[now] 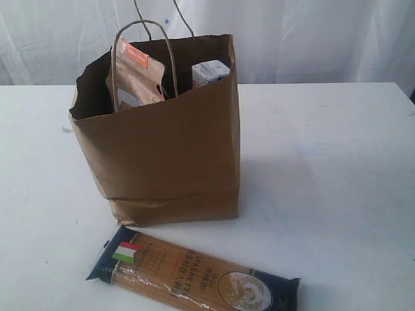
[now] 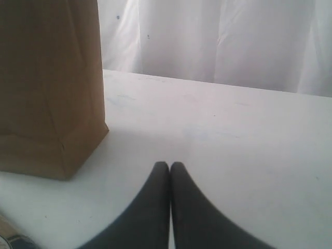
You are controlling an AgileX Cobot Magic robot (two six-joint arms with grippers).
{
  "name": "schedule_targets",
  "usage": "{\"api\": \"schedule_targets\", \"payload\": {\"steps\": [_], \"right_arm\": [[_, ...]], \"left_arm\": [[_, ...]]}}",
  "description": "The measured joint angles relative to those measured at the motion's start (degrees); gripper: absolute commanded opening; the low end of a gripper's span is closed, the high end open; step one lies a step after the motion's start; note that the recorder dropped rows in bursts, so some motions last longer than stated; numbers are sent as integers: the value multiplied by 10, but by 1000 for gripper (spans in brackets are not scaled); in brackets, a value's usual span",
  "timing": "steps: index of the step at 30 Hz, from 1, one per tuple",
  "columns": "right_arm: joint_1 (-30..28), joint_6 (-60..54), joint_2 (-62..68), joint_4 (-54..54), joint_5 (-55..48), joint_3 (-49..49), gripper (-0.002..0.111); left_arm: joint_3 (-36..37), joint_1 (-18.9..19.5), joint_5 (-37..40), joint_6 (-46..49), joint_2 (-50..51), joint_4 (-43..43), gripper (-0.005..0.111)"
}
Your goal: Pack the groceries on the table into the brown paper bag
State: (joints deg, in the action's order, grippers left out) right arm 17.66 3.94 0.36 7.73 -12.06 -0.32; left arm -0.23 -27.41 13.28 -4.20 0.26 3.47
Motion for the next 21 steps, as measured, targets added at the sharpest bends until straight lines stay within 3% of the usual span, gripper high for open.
{"api": "schedule_targets", "payload": {"steps": [17,21], "right_arm": [[0,-1,0,-1,-1,0,0],[0,-1,0,-1,-1,0,0]], "left_arm": [[0,0,0,0,0,0,0],[0,0,0,50,0,21,0]]}}
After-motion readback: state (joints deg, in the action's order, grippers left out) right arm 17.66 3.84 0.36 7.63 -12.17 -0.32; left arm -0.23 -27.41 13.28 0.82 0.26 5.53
